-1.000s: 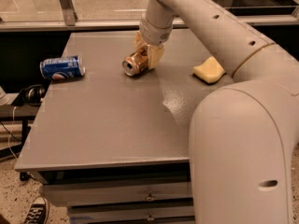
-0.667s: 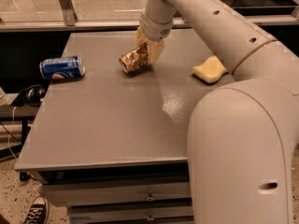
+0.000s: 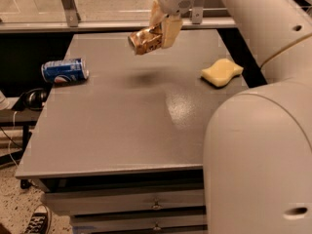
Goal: Pick orange can
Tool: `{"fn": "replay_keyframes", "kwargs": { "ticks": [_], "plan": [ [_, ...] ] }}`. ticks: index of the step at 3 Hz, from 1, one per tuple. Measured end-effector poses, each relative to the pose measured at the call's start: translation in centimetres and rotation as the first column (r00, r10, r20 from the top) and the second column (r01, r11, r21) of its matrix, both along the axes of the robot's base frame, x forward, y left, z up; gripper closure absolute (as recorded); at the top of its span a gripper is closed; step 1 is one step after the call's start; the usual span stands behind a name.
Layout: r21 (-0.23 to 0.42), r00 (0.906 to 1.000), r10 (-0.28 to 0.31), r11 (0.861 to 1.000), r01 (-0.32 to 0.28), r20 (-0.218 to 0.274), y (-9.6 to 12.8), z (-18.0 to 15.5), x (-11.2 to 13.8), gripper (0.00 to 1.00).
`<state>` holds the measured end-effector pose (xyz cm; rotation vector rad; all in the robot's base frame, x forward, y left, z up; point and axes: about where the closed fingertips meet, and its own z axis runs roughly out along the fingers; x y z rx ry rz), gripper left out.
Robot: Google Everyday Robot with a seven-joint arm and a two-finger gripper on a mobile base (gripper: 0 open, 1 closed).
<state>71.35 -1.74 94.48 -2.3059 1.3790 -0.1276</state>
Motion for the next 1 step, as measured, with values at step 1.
{"fn": "replay_keyframes", "kwargs": {
  "ticks": [1],
  "plan": [
    [0.03, 0.9999, -0.011, 0.999, 0.011, 0.008, 0.52, 0.85, 0.27, 1.0]
  ]
}}
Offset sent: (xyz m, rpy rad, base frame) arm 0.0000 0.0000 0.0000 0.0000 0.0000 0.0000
